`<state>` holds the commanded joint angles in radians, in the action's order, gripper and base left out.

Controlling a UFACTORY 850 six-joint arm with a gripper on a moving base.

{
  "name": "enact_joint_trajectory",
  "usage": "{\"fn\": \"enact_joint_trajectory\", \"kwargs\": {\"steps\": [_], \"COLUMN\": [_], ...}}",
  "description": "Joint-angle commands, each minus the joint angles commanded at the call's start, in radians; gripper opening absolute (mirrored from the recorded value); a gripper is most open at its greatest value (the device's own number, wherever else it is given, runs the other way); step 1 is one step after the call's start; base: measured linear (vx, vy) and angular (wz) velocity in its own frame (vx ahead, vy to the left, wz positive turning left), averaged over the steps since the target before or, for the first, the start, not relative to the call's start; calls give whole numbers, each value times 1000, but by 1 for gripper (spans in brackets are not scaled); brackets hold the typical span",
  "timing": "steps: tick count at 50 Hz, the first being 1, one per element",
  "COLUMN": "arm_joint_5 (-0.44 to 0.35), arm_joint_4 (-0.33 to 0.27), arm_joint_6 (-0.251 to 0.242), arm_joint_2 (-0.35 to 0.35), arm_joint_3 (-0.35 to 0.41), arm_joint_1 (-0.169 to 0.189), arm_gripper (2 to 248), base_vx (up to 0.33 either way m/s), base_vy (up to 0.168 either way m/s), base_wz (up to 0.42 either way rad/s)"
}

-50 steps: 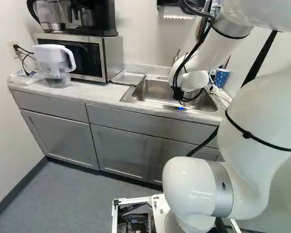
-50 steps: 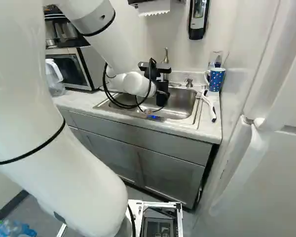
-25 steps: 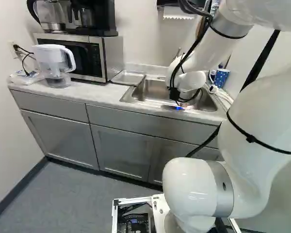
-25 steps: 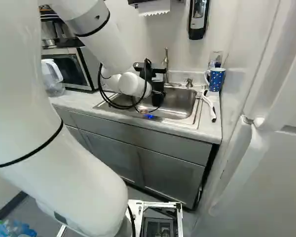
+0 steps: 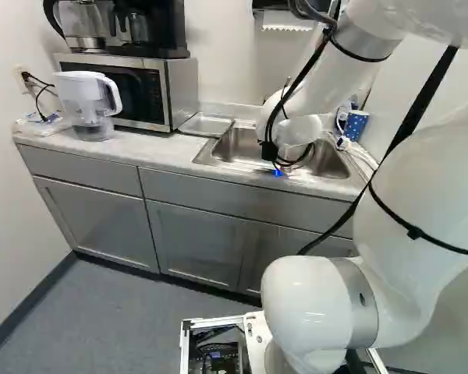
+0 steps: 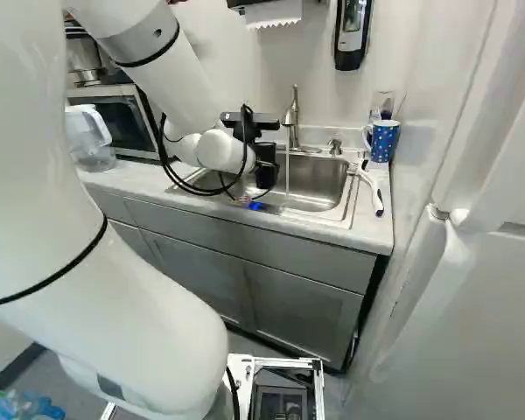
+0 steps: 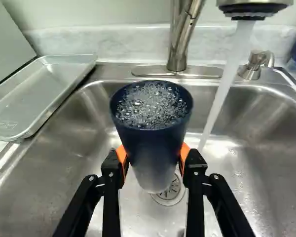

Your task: Rinse the cup and place it in the tray

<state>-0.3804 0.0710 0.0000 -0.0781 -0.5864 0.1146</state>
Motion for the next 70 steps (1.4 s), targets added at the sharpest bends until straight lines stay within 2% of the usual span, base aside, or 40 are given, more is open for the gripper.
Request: {"fn": "enact_joint_trajectory", "kwargs": {"steps": [21, 32, 54, 70], "arm_joint_5": [0, 0, 3, 36], "arm_joint_4": [0, 0, 0, 0], "arm_joint_6": [0, 0, 0, 0], "arm_joint_2": [-37, -38, -2, 15], "arm_joint_3": [9, -17, -101, -153], "arm_joint_1": [-72, -105, -108, -109], "arm_gripper": [121, 121, 121, 121], "base_vx": [0, 0, 0, 0], "base_vy": [0, 0, 0, 0], "base_wz": [0, 0, 0, 0]}}
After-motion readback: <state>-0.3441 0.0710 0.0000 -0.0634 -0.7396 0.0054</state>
